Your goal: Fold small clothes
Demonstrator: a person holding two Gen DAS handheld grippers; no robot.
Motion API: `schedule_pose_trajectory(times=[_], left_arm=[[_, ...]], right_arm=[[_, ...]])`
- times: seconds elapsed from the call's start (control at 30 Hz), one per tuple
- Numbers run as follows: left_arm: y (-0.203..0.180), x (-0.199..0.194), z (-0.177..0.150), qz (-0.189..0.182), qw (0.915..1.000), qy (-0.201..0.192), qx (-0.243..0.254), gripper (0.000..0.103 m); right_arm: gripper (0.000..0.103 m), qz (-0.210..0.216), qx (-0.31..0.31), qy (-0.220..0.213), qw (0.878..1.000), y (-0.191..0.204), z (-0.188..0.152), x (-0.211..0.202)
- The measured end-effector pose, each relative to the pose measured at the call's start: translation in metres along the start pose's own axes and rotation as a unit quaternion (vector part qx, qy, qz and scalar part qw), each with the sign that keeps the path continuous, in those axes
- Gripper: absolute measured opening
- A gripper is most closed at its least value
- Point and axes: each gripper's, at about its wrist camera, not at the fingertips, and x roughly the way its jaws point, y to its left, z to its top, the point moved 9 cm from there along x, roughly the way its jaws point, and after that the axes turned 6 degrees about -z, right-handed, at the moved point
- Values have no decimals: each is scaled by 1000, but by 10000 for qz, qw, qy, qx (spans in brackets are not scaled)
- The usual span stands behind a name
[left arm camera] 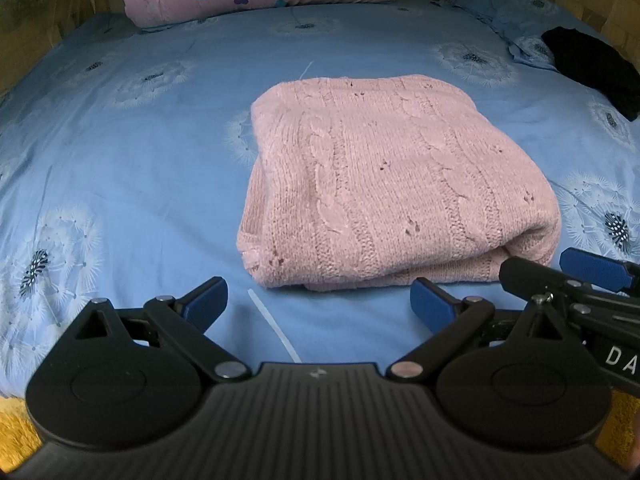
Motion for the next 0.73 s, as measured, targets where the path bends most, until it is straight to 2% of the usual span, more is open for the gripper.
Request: schedule_pose_trajectory(times=[0.73], left_arm=[[-1, 1, -2, -70, 9999, 80, -30, 100]], right_arm=[[67, 5, 10, 34, 10000, 1, 0, -1]])
